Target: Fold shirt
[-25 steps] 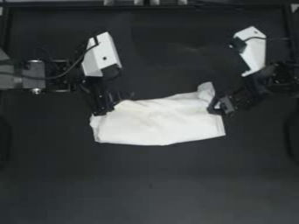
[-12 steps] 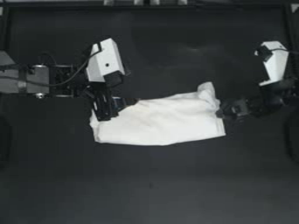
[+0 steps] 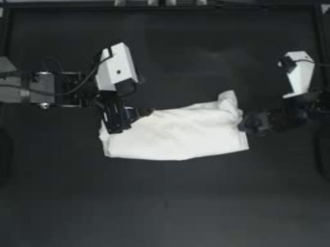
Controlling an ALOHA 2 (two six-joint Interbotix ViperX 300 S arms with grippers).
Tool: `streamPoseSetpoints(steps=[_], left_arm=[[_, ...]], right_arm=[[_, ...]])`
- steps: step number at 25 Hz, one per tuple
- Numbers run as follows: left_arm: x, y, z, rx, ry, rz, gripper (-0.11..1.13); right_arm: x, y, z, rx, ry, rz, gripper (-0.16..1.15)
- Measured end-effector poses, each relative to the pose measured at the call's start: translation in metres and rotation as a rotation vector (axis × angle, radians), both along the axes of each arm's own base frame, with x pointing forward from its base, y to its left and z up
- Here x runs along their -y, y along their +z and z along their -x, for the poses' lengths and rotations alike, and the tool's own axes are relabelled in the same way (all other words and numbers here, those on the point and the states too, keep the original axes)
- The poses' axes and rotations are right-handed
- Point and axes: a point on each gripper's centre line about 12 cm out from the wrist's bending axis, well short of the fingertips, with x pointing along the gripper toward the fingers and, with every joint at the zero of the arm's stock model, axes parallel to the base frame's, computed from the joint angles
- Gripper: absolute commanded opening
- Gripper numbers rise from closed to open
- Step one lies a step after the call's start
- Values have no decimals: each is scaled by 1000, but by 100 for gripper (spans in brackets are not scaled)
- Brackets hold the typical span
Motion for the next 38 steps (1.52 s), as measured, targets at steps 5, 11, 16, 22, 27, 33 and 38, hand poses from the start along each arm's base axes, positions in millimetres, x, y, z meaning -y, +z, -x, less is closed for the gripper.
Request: streamPoseSetpoints(steps=[5,11,16,22,27,33,38], left_arm=[[0,-6,-2,-15,0,3,100],[0,-5,-1,-14,0,3,100],[0,-6,-2,-15,-2,3,100],[0,-9,-2,-24,0,6,100],[1,-9,-2,-27,-1,6,100],[1,-9,-2,-28,1,7,100],[0,-9,-2,-29,0,6,100]], right_arm=[[2,-7,-3,-4,-6,8,100],[1,-11,-6,0,1,18,100],[-1,-20,-9,-14,9,18,100],[0,-28,-13,-15,8,29,100],[-1,-30,-16,-12,12,33,100],[-1,-34,-20,-5,12,41,100],[1,-35,-26,1,9,46,100]])
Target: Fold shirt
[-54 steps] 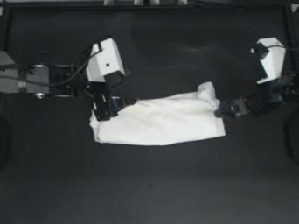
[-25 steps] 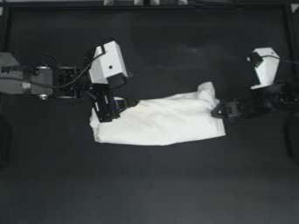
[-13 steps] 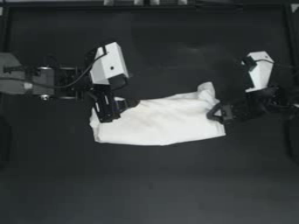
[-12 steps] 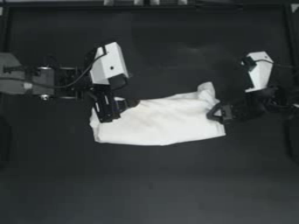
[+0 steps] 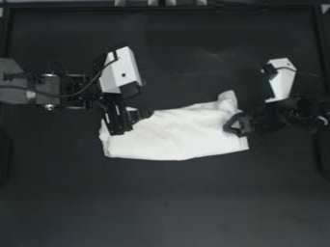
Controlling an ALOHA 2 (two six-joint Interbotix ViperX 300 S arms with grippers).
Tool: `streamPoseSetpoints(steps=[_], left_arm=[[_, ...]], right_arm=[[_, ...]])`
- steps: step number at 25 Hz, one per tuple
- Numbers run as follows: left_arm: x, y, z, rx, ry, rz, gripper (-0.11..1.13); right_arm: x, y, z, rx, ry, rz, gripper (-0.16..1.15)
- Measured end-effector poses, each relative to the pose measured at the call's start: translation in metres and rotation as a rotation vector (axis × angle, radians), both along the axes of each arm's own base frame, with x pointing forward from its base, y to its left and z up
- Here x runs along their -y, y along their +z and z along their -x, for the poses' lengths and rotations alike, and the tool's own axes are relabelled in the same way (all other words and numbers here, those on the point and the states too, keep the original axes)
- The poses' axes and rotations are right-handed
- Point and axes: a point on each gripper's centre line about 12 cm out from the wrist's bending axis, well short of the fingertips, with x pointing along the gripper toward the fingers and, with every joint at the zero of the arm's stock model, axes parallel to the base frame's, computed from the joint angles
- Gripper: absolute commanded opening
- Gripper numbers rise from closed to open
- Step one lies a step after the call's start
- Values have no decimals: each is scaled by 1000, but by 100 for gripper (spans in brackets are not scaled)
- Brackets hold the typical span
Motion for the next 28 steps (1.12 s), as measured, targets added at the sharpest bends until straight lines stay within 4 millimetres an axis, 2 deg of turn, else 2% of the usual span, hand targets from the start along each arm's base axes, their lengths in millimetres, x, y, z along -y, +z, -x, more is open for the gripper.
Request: streamPoseSetpoints(steps=[7,10,12,15,16,17,18,21,28], left_arm=[[0,-1,1,-7,4,1,100],[0,-1,1,-10,2,0,100],[0,-1,1,-10,3,-1,100],[0,-1,1,-10,4,0,100],[0,-1,1,-10,2,0,100],[1,-1,1,-10,2,1,100],[1,-1,0,-9,-2,0,100],[5,-4,-1,-16,-11,2,100],[16,-30,-14,-45,-56,17,100]], right_arm=[[1,-4,-10,5,-12,-4,98],[0,-9,-12,-12,-17,-19,90],[-2,-13,-10,-37,-23,-40,72],[-4,-16,-11,-59,-31,-64,10],[-5,-16,-11,-66,-34,-73,-5],[-5,-16,-12,-71,-28,-75,-15],[-5,-16,-12,-77,-24,-77,-13],[-7,-14,-15,-94,-8,-88,10],[-9,-7,-26,-127,42,-96,4]])
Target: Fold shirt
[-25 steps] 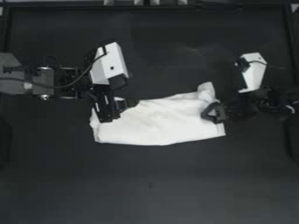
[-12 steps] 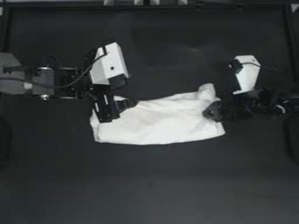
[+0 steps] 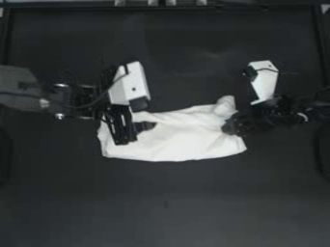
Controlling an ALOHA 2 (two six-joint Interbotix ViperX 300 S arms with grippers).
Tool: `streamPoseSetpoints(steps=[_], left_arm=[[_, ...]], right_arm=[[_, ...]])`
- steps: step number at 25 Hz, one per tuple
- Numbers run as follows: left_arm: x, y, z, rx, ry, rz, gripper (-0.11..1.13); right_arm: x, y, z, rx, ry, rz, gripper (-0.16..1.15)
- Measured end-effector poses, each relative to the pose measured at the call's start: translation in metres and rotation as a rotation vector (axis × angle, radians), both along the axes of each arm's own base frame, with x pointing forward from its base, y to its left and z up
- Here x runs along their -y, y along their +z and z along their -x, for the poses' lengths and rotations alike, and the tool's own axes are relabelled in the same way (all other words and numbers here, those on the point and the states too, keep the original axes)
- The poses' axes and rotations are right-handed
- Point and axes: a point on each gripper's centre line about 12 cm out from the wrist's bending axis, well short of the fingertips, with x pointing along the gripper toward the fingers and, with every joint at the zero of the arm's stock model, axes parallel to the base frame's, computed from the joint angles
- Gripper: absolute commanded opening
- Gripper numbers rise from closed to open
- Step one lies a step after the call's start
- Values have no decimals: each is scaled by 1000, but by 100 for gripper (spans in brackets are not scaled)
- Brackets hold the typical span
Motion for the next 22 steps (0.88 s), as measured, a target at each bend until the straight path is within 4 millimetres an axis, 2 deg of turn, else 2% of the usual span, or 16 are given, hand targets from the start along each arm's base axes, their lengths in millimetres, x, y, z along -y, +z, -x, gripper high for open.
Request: streamPoseSetpoints(steps=[6,14,22], left_arm=[[5,-18,-11,13,-36,11,100],[7,-50,-25,-1,-73,16,100],[4,-79,-40,-53,-92,8,100]], right_arm=[[-2,5,-4,-27,30,-12,5],[-4,22,-9,-18,54,-19,5],[5,40,-10,-46,63,-10,5]])
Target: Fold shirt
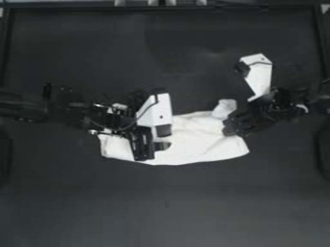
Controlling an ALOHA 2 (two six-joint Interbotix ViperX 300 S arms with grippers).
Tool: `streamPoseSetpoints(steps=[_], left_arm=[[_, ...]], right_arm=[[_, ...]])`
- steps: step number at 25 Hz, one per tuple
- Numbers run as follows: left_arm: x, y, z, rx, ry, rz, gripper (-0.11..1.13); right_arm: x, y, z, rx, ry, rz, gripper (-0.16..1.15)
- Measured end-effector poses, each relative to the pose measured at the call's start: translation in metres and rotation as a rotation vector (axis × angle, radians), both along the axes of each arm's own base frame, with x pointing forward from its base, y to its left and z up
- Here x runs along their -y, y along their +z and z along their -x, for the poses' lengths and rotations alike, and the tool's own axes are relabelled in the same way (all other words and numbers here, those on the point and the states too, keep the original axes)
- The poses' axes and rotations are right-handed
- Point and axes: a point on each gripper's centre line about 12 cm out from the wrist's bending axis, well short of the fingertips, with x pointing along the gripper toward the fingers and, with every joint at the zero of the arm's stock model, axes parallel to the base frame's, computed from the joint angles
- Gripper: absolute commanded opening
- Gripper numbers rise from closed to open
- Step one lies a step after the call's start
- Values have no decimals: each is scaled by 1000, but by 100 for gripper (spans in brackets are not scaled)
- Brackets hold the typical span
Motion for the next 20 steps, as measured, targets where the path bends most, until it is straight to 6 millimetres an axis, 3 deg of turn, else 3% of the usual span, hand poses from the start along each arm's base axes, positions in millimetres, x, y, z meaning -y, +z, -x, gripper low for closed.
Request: streamPoseSetpoints(steps=[20], left_arm=[[-3,-30,-41,28,-24,10,100]], right_arm=[[20,46,-4,28,-13,64,5]])
